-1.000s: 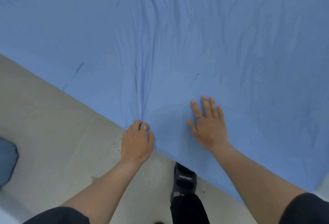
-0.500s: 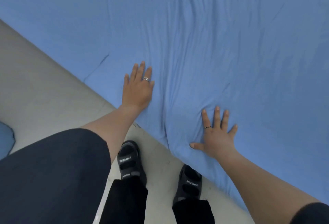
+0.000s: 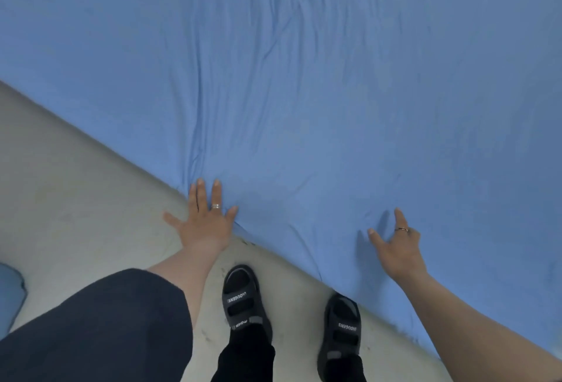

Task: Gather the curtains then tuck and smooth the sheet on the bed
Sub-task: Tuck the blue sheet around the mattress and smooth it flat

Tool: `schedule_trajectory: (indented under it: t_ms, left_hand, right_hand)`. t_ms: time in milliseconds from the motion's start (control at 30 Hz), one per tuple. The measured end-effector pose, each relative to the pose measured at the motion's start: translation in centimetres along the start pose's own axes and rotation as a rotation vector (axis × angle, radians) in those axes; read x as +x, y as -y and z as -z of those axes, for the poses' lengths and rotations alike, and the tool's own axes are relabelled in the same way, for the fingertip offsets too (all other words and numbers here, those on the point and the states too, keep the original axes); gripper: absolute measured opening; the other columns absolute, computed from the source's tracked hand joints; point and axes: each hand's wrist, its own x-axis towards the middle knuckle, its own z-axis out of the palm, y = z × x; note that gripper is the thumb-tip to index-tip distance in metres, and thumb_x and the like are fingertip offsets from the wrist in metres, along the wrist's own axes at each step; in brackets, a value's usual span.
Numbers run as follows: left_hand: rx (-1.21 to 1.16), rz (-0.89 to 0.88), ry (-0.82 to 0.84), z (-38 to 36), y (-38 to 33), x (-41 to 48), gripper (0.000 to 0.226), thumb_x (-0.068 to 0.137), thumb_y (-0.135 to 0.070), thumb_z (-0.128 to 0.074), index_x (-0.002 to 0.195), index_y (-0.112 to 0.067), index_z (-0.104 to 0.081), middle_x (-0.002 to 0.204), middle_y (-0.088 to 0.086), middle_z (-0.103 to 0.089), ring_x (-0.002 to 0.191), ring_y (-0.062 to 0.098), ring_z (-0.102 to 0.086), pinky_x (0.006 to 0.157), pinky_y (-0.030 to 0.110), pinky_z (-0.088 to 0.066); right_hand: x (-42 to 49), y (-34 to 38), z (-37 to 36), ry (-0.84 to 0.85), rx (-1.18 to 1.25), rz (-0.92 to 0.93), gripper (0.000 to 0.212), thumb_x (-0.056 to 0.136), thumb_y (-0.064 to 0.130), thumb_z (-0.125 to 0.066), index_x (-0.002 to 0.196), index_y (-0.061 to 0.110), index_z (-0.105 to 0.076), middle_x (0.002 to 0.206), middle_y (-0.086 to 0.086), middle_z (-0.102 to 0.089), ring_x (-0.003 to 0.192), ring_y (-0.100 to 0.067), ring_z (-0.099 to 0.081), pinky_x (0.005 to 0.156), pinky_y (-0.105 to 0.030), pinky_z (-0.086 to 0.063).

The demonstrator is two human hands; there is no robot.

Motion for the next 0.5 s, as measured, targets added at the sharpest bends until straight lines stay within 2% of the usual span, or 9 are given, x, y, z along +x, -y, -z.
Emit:
schedule_trajectory:
  t_ms: [67,133,200,267,300,367,500]
  left_hand:
    - [0.076,-0.026,0.046,1.0,1.0,-0.8,0.068,0.102,-0.058,-0.013,0.158,-0.032,0.014,0.166,-0.005,0.024,0.151,0.012,0.025,0.11,0.076,0.003]
    - [0.118,-0.056,0.029,2.2,0.8,-1.5,0.065,0.103,-0.051,-0.02,0.16,-0.024,-0.008,0.169,0.002,0.001,0.155,0.019,0.005,0.114,0.068,-0.005]
    - [0.037,-0.173,-0.128,4.1,-0.3,-1.3,0.056,0.101,-0.044,-0.037,0.15,-0.017,-0.041,0.159,0.011,-0.029,0.148,0.028,-0.024,0.114,0.055,-0.022]
    - [-0.094,-0.386,-0.309,6.3,-2.3,0.6,0.049,0.098,-0.033,-0.052,0.138,-0.005,-0.056,0.153,0.02,-0.041,0.142,0.037,-0.037,0.115,0.049,-0.03]
    - [-0.126,-0.493,-0.371,7.2,-3.8,2.3,0.049,0.097,-0.029,-0.055,0.138,-0.003,-0.056,0.154,0.022,-0.04,0.144,0.038,-0.037,0.117,0.049,-0.03]
    - [-0.125,-0.625,-0.395,8.8,-7.4,5.4,0.057,0.097,-0.032,-0.054,0.147,-0.006,-0.046,0.162,0.017,-0.029,0.151,0.035,-0.025,0.121,0.05,-0.024]
    - [-0.007,-0.632,-0.376,9.8,-12.9,12.5,0.072,0.096,-0.061,-0.036,0.159,-0.03,-0.02,0.17,-0.002,-0.003,0.156,0.024,0.0,0.119,0.065,-0.012]
  right_hand:
    - [-0.6,3.0,-0.2,0.023,-0.035,0.029,0.085,0.093,0.052,-0.058,0.159,0.035,-0.008,0.158,-0.01,-0.018,0.135,-0.031,-0.046,0.107,-0.047,-0.041]
    - [-0.5,6.1,-0.5,0.016,-0.092,0.13,0.082,0.094,0.051,-0.057,0.16,0.033,-0.011,0.158,-0.009,-0.021,0.139,-0.03,-0.042,0.109,-0.048,-0.041]
    - [0.2,9.0,-0.8,-0.024,-0.175,0.232,0.079,0.095,0.05,-0.057,0.159,0.031,-0.015,0.157,-0.008,-0.025,0.141,-0.031,-0.036,0.11,-0.047,-0.038]
    - [1.6,12.1,-1.3,-0.077,-0.269,0.315,0.076,0.095,0.052,-0.055,0.159,0.032,-0.018,0.158,-0.007,-0.026,0.143,-0.031,-0.031,0.111,-0.048,-0.037]
    - [2.8,13.4,-1.8,-0.107,-0.312,0.361,0.075,0.095,0.053,-0.053,0.159,0.031,-0.019,0.159,-0.008,-0.026,0.145,-0.031,-0.028,0.112,-0.048,-0.036]
    - [4.5,15.8,-2.3,-0.179,-0.404,0.472,0.074,0.095,0.055,-0.05,0.159,0.029,-0.021,0.162,-0.01,-0.025,0.149,-0.032,-0.023,0.115,-0.049,-0.033]
    - [8.7,20.2,-4.9,-0.262,-0.53,0.608,0.074,0.095,0.065,-0.037,0.159,0.035,-0.016,0.168,-0.005,-0.01,0.155,-0.032,-0.005,0.122,-0.051,-0.018]
